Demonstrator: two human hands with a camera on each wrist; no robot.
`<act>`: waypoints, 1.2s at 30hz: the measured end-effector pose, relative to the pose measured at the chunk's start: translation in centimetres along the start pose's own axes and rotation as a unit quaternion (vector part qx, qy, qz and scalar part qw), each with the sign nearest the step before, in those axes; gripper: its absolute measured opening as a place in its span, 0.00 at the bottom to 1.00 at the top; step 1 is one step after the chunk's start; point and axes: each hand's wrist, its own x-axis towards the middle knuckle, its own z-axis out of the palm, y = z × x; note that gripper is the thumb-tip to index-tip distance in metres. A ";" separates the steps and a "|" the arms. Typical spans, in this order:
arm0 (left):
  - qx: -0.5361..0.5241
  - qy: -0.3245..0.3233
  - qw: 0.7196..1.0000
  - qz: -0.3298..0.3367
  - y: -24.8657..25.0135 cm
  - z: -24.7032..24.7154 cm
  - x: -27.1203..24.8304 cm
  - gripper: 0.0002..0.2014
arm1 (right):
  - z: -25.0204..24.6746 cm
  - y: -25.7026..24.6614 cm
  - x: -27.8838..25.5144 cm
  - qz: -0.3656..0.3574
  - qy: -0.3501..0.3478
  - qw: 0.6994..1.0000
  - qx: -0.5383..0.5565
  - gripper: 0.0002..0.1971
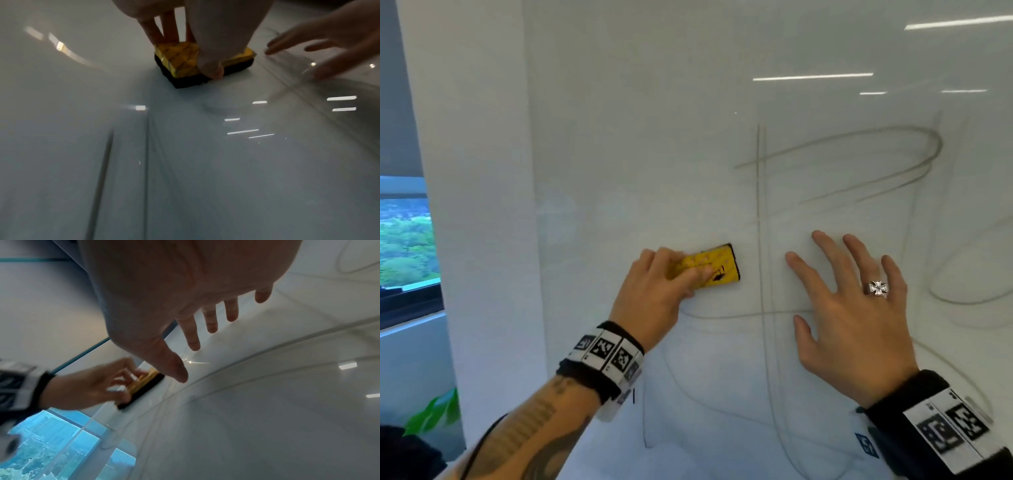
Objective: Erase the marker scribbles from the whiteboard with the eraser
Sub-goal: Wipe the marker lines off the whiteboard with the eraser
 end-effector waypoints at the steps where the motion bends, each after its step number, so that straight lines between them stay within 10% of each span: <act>1: 0.007 0.005 1.000 -0.015 -0.2 -0.9 2.6 0.30 | -0.2 0.5 -0.1 0.002 -0.004 1.000 -0.001 0.41; 8: 0.036 0.110 0.993 -0.026 2.5 -4.9 20.5 0.23 | -0.5 2.4 -0.7 -0.020 -0.014 0.999 0.025 0.39; 16: -0.027 0.013 0.999 0.026 7.2 1.2 3.7 0.25 | -0.7 5.0 -2.1 -0.034 -0.013 0.999 0.032 0.37; 25: 0.053 0.114 0.992 0.018 9.2 -4.8 26.0 0.22 | -0.7 4.9 -2.1 -0.048 -0.016 0.997 0.066 0.36; 32: -0.002 0.011 0.996 0.088 13.7 1.6 8.9 0.21 | -2.0 7.3 -4.3 -0.093 -0.014 0.991 0.096 0.28; 36: -0.001 0.029 0.996 0.084 13.4 0.1 13.3 0.24 | -3.8 9.4 -5.6 -0.102 0.098 0.979 0.144 0.13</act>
